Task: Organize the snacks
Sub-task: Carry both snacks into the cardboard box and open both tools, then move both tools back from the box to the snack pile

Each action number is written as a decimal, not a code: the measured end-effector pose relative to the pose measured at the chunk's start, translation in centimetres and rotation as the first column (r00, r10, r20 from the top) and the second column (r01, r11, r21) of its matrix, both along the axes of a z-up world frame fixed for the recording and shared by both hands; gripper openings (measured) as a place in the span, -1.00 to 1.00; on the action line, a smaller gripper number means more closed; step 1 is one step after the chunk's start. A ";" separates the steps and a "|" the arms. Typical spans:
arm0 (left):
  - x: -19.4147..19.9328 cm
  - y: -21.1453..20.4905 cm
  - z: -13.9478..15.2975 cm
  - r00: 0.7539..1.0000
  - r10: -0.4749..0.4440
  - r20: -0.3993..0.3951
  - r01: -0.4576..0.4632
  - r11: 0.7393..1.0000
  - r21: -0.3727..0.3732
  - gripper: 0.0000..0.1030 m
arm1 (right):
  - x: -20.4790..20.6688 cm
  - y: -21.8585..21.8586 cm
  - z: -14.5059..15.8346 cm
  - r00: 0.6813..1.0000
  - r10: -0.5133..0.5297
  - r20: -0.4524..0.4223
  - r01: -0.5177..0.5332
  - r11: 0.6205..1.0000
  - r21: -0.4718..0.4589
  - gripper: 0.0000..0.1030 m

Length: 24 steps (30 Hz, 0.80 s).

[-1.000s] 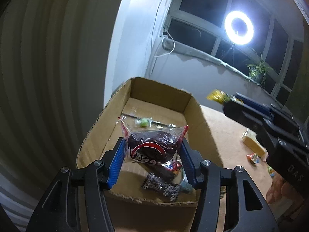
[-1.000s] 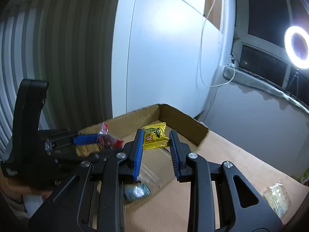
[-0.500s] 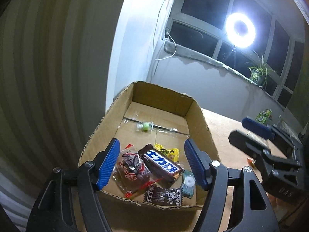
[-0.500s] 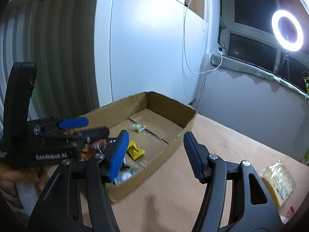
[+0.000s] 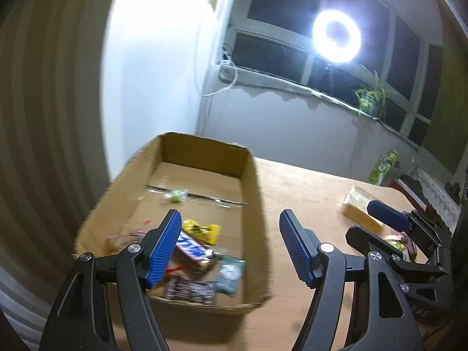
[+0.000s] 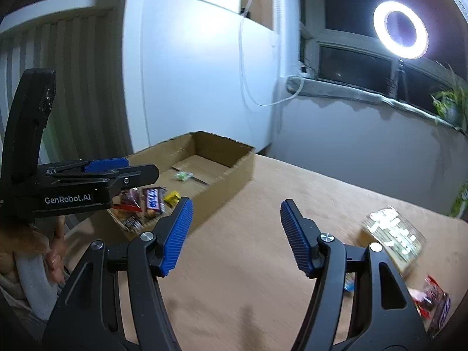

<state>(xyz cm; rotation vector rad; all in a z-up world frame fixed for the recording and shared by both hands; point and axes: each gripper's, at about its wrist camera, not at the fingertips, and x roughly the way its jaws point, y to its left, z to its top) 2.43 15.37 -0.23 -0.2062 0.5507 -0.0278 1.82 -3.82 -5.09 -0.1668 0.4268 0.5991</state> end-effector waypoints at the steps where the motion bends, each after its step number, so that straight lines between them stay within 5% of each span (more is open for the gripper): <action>1: 0.1 -0.6 0.0 1.000 -0.011 -0.001 0.011 1.000 0.006 0.34 | -0.1 -0.4 0.0 1.000 -0.007 -0.001 0.007 1.000 0.002 0.27; 24: 3.4 -15.2 -1.6 0.961 -0.260 -0.094 0.269 0.958 0.100 0.35 | -1.1 -16.0 -3.2 0.961 -0.262 -0.087 0.266 0.963 0.046 0.27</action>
